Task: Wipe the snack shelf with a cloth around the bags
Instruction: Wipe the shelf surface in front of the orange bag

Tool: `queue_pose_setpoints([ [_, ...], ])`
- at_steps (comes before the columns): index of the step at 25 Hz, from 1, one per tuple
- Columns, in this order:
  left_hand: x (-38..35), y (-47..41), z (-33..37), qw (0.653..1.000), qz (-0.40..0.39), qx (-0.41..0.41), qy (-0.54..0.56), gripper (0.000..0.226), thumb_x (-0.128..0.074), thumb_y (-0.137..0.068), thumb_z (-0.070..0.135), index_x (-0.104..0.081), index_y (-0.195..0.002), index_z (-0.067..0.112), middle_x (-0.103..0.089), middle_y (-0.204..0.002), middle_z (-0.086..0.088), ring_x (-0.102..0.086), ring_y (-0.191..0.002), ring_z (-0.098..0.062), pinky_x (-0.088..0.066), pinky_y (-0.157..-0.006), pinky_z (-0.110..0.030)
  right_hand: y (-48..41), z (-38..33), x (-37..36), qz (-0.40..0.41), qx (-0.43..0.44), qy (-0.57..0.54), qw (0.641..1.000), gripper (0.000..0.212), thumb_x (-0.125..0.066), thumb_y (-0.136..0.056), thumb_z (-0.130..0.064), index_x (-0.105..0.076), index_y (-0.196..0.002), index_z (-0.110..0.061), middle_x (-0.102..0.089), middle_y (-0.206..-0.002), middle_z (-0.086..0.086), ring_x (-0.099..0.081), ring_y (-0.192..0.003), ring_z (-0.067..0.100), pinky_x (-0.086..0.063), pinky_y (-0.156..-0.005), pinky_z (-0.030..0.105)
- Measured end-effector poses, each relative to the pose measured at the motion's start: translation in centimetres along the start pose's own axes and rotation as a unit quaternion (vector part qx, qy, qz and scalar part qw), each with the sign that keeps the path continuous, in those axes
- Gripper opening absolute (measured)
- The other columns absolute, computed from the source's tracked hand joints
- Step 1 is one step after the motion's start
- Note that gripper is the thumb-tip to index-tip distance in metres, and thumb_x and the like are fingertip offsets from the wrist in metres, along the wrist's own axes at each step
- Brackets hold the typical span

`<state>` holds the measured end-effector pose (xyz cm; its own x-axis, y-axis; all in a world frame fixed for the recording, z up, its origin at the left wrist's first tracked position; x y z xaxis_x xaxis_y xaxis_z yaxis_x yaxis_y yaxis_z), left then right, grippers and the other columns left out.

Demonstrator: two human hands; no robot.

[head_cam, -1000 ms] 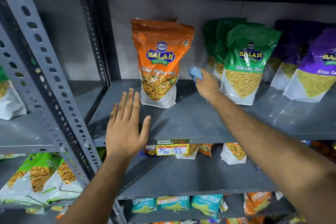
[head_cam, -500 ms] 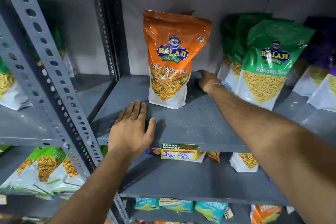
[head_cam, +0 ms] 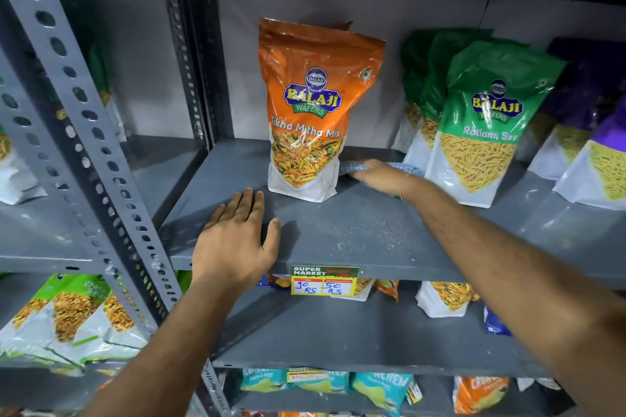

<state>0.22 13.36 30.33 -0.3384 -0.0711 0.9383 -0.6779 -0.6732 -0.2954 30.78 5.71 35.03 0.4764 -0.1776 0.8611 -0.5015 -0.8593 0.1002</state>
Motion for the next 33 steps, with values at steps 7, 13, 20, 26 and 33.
queue_pose_setpoints([
  [7, 0.3, -0.4, 0.4, 1.0, 0.007, -0.003, 0.006, 0.076, -0.019, -0.099, 0.056, -0.042, -0.156, 0.013, -0.042, -0.164, -0.012, -0.036, -0.154, -0.028, -0.029, -0.126, -0.046, 4.0, 1.5, 0.0, 0.026, 0.068, -0.07, 0.995, 0.052, -0.062, -0.095, -0.02, -0.049, -0.145, -0.026, -0.055, -0.142, -0.005, -0.052, -0.123, 0.007, -0.037, -0.1, 0.022],
  [13, 0.2, -0.7, 0.5, 1.0, 0.016, 0.0, 0.005, 0.073, -0.023, -0.098, 0.054, -0.048, -0.153, 0.012, -0.046, -0.16, -0.016, -0.042, -0.15, -0.031, -0.032, -0.124, -0.049, -1.1, 0.9, 0.9, 0.101, -0.005, -0.037, 0.994, 0.01, -0.062, -0.092, -0.025, -0.07, -0.094, -0.018, -0.07, -0.095, 0.005, -0.067, -0.094, 0.029, -0.049, -0.073, 0.031],
  [20, -0.1, -0.3, 0.2, 1.0, 0.008, 0.003, -0.002, 0.072, -0.023, -0.099, 0.054, -0.046, -0.155, 0.015, -0.043, -0.163, -0.015, -0.039, -0.152, -0.03, -0.031, -0.125, -0.048, -0.1, 1.1, -0.2, 0.015, 0.013, -0.06, 0.998, 0.022, -0.051, -0.099, -0.024, -0.069, -0.111, -0.018, -0.069, -0.104, -0.003, -0.063, -0.093, 0.014, -0.048, -0.078, 0.025],
  [26, -0.4, -0.4, 0.1, 1.0, 0.014, 0.002, 0.003, 0.074, -0.02, -0.098, 0.055, -0.047, -0.154, 0.014, -0.045, -0.161, -0.016, -0.041, -0.15, -0.032, -0.032, -0.125, -0.049, 10.2, 2.9, -2.6, -0.04, 0.081, -0.113, 0.989, 0.057, -0.053, -0.099, -0.014, -0.04, -0.144, -0.046, -0.036, -0.155, -0.023, -0.032, -0.141, -0.006, -0.02, -0.117, 0.018],
  [33, 0.0, -0.4, 0.2, 1.0, 0.006, 0.005, 0.011, 0.076, -0.017, -0.097, 0.057, -0.046, -0.154, 0.017, -0.044, -0.162, -0.015, -0.04, -0.151, -0.032, -0.031, -0.124, -0.049, 10.0, 1.0, 1.7, -0.13, 0.015, -0.026, 0.991, 0.044, -0.059, -0.09, -0.057, -0.057, -0.132, -0.043, -0.06, -0.137, -0.016, -0.057, -0.126, 0.009, -0.037, -0.116, 0.037],
])
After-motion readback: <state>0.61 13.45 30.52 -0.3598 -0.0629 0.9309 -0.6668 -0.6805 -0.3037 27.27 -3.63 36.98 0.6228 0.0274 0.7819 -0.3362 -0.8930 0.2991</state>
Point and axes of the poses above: each hand's wrist, its own y-axis away from the middle knuckle, its own x-axis out of the back of the hand, z = x × y, the point moved 2 cm from there along -y, towards the middle knuckle
